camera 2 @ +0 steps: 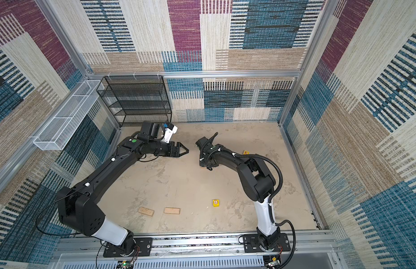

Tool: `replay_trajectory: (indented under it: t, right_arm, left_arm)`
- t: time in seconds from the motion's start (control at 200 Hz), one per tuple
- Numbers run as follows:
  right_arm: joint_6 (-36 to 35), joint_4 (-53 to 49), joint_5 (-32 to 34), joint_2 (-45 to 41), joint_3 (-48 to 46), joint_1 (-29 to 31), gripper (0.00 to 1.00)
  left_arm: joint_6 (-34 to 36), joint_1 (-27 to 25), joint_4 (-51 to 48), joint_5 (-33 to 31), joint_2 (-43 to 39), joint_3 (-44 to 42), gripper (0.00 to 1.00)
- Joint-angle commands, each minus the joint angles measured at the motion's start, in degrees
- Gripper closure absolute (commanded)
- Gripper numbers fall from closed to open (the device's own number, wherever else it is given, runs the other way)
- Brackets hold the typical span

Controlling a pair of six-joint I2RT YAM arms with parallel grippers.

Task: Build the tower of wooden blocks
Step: 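Open the right gripper and raise it off the dragon bar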

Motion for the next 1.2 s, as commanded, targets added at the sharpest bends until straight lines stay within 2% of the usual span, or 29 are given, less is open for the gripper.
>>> replay_trajectory:
  t: [0.0,0.24,0.696,0.997,1.072,1.152,1.197]
  right_arm:
    - [0.0,0.6,-0.6,0.1,0.5,0.1,0.55]
    - [0.0,0.7,-0.7,0.0,0.2,0.1,0.58]
    - [0.3,0.6,-0.9,-0.1,0.0,0.1,0.58]
    - [0.7,0.8,-1.0,-0.8,-0.3,0.1,0.52]
    - [0.7,0.7,-1.1,-1.2,-0.3,0.1,0.45]
    - [0.5,0.9,-1.5,-1.8,-0.5,0.1,0.27]
    - [0.4,0.8,-1.8,-2.0,-0.7,0.1,0.20]
  left_arm:
    - [-0.8,0.0,1.5,1.2,-0.1,-0.1,0.17]
    - [-0.9,0.2,1.6,1.6,0.1,-0.1,0.17]
    - [-1.0,0.2,1.8,1.6,0.1,-0.1,0.17]
    - [-1.0,0.3,1.7,1.5,-0.2,-0.1,0.18]
    - [-0.8,0.3,1.7,1.4,-0.3,-0.1,0.18]
    - [-0.9,0.4,1.8,1.3,-0.3,-0.1,0.18]
    - [-0.9,0.5,1.8,1.2,-0.4,-0.1,0.18]
